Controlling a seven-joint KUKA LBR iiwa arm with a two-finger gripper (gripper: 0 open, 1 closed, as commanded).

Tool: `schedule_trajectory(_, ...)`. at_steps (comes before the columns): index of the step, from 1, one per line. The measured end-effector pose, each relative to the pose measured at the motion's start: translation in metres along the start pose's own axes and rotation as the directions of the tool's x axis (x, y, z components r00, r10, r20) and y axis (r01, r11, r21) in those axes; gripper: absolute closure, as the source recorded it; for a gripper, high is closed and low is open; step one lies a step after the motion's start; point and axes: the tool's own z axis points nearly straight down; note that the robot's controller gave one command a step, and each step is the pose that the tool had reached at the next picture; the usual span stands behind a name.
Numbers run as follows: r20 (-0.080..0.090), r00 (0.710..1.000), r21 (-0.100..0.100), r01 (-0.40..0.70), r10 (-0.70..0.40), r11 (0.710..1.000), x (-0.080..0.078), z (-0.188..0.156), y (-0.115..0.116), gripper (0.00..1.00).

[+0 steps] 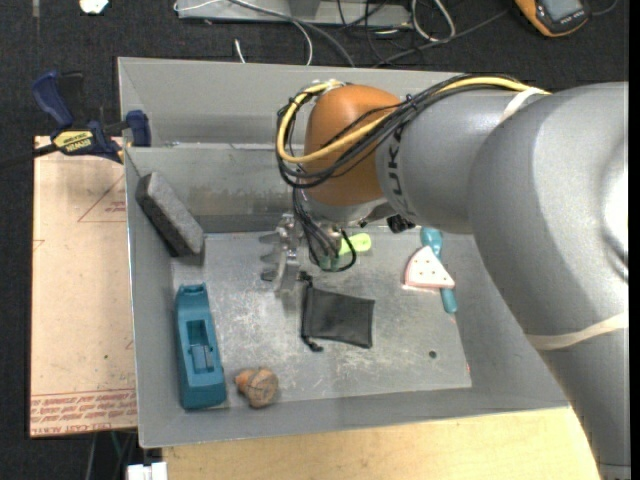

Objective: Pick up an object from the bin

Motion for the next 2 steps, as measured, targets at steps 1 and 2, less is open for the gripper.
schedule_trajectory(1,0.000,0.999,-0.001,-0.054,0.054,0.999,0.001,-0.055,-0.047,1.00)
schedule_trajectory(2,-0.003,1.000,-0.001,0.004,-0.004,1.000,-0.004,-0.113,-0.042,1.00)
